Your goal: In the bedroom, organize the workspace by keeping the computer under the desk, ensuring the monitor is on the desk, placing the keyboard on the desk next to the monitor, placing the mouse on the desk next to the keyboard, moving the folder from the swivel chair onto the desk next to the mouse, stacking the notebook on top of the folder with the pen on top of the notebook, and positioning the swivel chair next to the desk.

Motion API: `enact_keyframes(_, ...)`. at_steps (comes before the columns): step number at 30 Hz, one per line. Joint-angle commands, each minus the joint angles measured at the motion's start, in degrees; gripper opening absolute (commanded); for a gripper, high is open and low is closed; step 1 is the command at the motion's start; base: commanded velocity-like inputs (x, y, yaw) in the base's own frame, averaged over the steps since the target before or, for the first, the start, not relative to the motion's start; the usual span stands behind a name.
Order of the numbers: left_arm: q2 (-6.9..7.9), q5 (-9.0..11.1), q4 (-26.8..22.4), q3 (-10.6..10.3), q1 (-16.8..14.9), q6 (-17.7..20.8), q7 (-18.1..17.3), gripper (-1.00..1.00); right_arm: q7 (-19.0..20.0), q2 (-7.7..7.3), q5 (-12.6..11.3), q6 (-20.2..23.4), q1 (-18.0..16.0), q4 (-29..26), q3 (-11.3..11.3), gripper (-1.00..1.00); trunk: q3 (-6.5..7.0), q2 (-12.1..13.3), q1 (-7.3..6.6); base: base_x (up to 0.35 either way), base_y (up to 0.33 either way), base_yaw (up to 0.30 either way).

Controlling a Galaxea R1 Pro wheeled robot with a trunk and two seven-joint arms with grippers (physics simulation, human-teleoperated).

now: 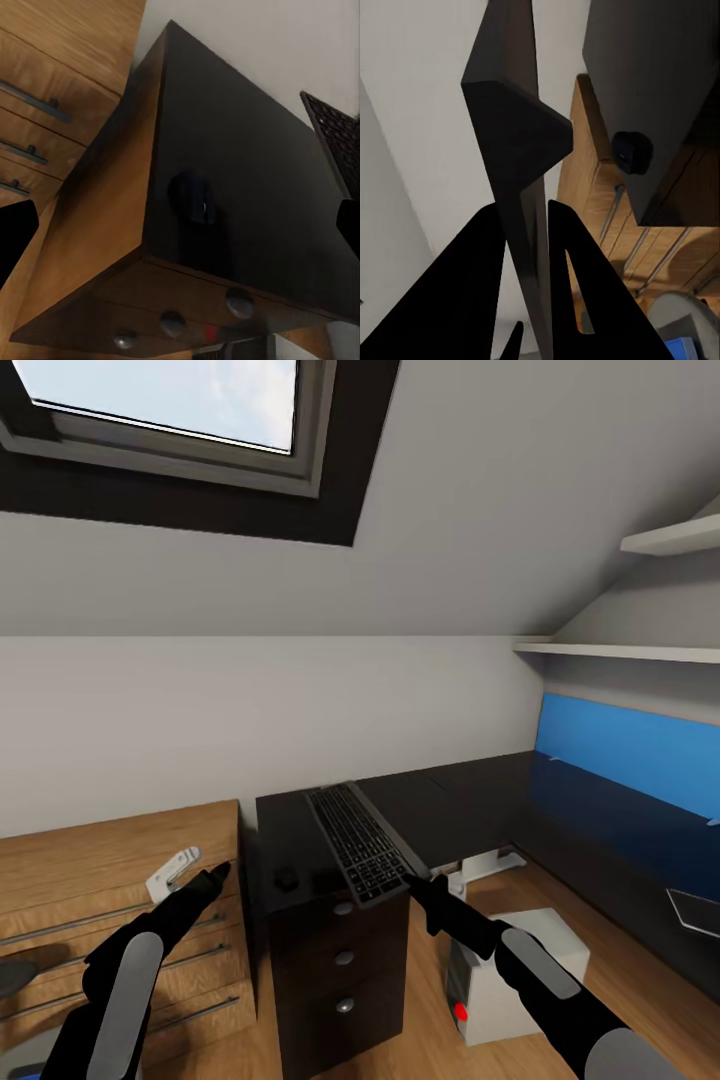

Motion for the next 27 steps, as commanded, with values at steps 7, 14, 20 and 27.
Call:
enact_keyframes(7,-0.07,0.68,-0.09,-0.05,-0.05,0.12,0.55,1.0,0.23,0.09,-7.73,0.17,-0.08,1.94,0.36,-1.0,-1.33,-2.86,1.54,0.0,0.0,0.0)
enact_keyframes(14,-0.04,0.68,-0.09,-0.11,-0.05,0.11,0.56,1.0,0.02,0.39,-12.99,0.18,-0.08,3.56,0.7,-1.0,-2.59,-5.67,3.08,0.0,0.0,0.0)
enact_keyframes(20,-0.04,0.68,-0.07,-0.16,-0.05,0.11,0.56,1.0,-0.31,0.43,-12.94,0.19,-0.08,3.73,0.96,-1.0,-3.66,-8.08,4.4,0.0,0.0,0.0)
enact_keyframes(27,-0.11,0.68,-0.1,-0.27,-0.05,0.11,0.56,1.0,-2.61,0.94,-12.74,0.09,-0.08,3.73,1.09,-1.0,-4.92,-10.89,5.94,0.0,0.0,0.0)
